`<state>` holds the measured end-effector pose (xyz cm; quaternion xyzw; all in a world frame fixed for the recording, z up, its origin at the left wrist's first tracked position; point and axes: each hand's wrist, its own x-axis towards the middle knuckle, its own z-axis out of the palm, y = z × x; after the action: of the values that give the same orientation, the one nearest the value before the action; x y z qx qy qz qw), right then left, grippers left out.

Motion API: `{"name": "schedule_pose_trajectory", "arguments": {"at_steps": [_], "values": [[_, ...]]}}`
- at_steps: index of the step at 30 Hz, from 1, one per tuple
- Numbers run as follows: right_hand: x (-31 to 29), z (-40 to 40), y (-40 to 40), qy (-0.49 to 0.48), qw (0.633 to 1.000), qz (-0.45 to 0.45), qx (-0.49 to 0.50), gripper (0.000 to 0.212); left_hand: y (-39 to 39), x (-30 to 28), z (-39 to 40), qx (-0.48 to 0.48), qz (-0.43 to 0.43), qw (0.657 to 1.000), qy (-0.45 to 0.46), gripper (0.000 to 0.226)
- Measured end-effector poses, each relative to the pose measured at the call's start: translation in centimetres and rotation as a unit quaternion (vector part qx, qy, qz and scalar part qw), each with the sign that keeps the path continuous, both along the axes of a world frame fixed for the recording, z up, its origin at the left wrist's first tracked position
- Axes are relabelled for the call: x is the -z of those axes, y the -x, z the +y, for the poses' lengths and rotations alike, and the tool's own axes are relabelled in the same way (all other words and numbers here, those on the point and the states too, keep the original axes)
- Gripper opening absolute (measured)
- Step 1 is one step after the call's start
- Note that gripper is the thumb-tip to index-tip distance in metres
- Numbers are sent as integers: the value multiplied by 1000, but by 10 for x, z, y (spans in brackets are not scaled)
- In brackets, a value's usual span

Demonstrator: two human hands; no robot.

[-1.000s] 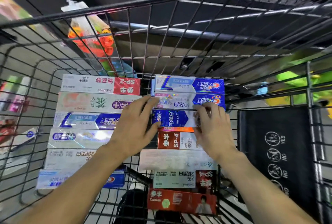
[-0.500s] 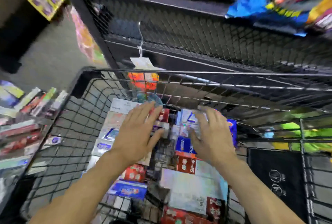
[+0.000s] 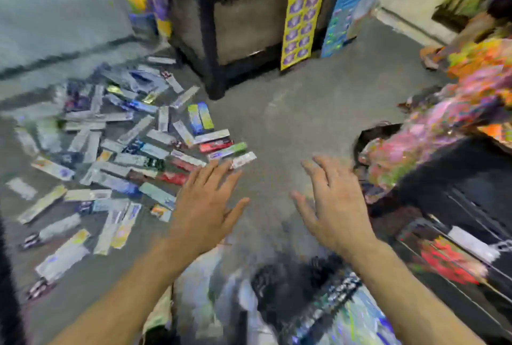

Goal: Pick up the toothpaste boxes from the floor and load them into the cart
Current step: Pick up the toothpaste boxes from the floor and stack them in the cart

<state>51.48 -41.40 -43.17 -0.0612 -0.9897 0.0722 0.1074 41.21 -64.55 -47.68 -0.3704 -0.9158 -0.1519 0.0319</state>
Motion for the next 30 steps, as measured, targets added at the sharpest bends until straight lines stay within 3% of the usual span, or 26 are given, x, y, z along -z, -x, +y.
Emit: {"name": "schedule_pose_trajectory", "arguments": {"at_steps": [7, 13, 19, 24, 30], "values": [[63, -149, 188, 14, 994, -82, -65, 59, 143, 57, -205, -135, -36, 990, 30, 60], [152, -233, 277, 61, 986, -135, -71, 67, 212, 137, -305, -154, -66, 984, 62, 57], [269, -243, 300, 54, 978, -192, -60, 71, 229, 251, -294, -139, -118, 981, 72, 57], [402, -230, 297, 28, 958, -268, -93, 65, 230, 381, -270, -126, -167, 977, 43, 56], [530, -222, 302, 16, 954, -285, -91, 62, 228, 523, -256, -77, -197, 973, 91, 58]]}}
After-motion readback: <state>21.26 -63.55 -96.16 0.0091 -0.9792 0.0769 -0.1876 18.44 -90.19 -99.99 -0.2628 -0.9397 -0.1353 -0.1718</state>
